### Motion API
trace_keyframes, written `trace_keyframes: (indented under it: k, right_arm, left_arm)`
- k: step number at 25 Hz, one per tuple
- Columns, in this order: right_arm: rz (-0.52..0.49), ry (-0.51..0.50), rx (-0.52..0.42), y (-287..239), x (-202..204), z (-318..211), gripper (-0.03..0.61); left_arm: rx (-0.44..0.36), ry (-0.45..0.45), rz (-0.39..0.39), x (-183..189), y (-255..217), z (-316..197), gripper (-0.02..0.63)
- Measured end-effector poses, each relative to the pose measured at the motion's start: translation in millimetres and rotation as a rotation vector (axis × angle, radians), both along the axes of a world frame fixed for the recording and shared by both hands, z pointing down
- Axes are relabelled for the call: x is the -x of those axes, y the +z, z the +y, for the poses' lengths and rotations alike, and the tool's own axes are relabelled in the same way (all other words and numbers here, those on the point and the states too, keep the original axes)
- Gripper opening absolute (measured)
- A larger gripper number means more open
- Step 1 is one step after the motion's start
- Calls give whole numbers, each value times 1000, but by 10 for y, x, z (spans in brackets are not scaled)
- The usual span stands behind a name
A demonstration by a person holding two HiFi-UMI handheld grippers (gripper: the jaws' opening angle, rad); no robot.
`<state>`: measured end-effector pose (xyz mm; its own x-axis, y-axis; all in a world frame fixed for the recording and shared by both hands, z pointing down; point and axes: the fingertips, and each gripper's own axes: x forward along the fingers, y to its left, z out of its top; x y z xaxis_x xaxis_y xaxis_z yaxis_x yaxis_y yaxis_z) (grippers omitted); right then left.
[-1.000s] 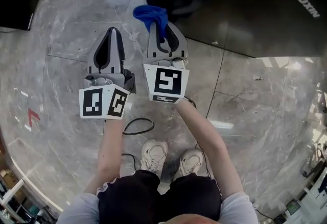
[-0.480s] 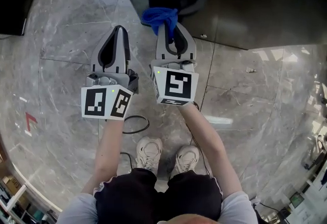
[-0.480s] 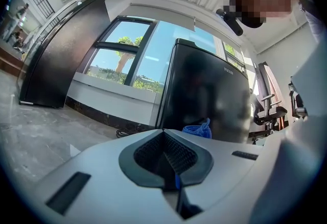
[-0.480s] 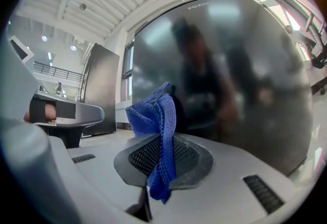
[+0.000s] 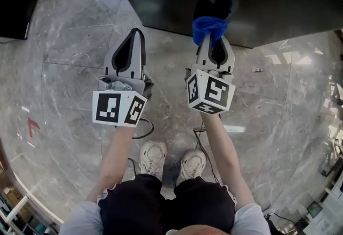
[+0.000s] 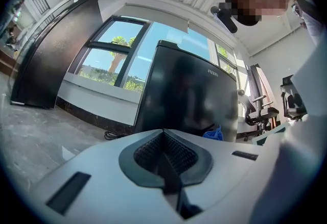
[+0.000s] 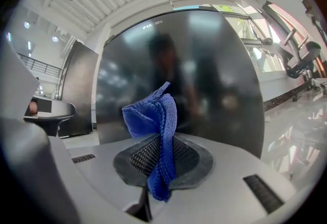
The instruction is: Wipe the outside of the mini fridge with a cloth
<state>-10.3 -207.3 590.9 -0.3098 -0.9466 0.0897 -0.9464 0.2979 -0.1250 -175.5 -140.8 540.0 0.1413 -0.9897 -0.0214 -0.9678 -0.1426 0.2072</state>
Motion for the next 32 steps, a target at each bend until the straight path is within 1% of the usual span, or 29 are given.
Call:
trace_keyframes:
  k: [5, 8, 11, 14, 20, 22, 24, 28, 32]
  right_arm:
    - [4, 119, 36, 54, -524, -51, 60]
    - [13, 169, 41, 62, -792, -91, 60]
    - [14, 199, 46, 62, -974, -119, 60]
    - [-2, 263, 55, 68, -1239, -158, 60]
    - [-39, 422, 92, 100, -1869, -275, 60]
    - [-40, 446, 98, 98, -1975, -300, 60]
    - [-29, 450, 92, 101, -1999, -305, 60]
    - [-64, 482, 104, 121, -2124, -331, 60]
    - [-71, 508, 112, 112, -2266, -380, 60]
  left_arm:
    - [-9, 15, -9, -85, -64, 1, 5]
    - [-13, 28, -20, -187, -76, -13, 5]
    - [2, 45, -39, -308, -7, -21, 5]
    - [18, 57, -50, -381, 59, -13, 5]
    - [21, 43, -58, -329, 65, -21, 5]
    - [23, 35, -60, -304, 73, -22, 5]
    - [25, 29, -62, -287, 86, -21, 5]
    - [25, 30, -67, -289, 92, -14, 5]
    - [33, 32, -68, -292, 108, -21, 5]
